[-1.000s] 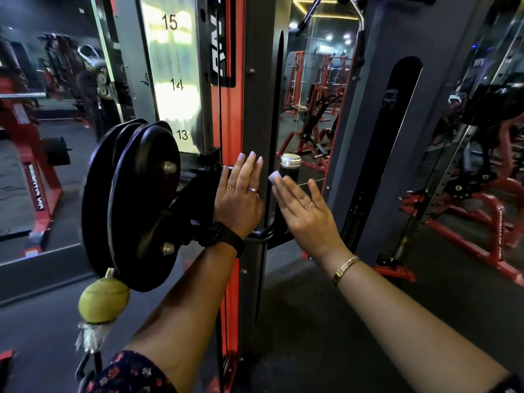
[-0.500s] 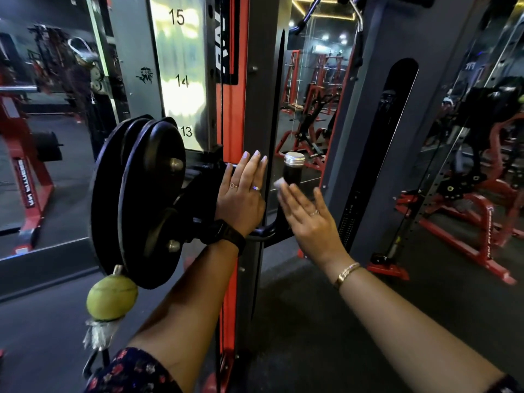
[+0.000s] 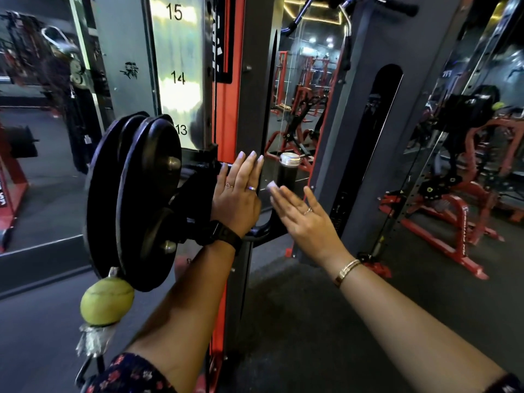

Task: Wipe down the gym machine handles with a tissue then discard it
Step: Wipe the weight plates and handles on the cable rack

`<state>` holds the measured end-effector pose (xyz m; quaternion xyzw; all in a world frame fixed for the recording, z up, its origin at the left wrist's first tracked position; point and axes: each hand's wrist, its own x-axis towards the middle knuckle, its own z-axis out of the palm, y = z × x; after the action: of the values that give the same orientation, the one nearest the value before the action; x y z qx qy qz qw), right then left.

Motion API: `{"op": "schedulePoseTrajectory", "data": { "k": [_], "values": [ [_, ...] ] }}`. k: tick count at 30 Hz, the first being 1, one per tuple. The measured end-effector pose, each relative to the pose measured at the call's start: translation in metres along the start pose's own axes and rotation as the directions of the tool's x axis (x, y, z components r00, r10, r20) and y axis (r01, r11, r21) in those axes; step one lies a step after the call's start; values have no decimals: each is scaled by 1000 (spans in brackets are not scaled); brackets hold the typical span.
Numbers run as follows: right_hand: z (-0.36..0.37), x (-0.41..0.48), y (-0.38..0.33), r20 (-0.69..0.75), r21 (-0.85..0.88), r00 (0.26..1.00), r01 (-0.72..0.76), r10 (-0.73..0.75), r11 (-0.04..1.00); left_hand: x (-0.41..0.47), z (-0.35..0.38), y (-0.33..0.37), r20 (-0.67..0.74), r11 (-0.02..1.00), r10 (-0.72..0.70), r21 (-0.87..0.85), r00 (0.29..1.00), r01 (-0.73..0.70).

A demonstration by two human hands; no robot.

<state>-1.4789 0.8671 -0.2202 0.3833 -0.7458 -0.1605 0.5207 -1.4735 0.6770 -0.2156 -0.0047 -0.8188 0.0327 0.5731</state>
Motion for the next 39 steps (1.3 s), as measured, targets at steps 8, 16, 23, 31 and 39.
{"op": "schedulePoseTrajectory", "data": {
  "k": [8,16,23,31,39],
  "values": [
    [-13,40,13,-82,29,978,-192,194,981,0,0,0,8,1000,1,7,1000,-1],
    [2,-5,-17,-3,10,994,-107,107,994,0,0,0,39,1000,3,18,999,-4],
    [1,13,-4,-74,-5,987,-145,145,989,-1,-2,-2,42,999,27,20,999,-27],
    [15,-25,-33,92,-95,996,30,-21,995,-1,-4,-10,69,992,93,74,993,-98],
    [6,5,-15,-64,-98,992,-116,110,988,0,-2,-11,14,993,106,56,994,-107]
  ]
}}
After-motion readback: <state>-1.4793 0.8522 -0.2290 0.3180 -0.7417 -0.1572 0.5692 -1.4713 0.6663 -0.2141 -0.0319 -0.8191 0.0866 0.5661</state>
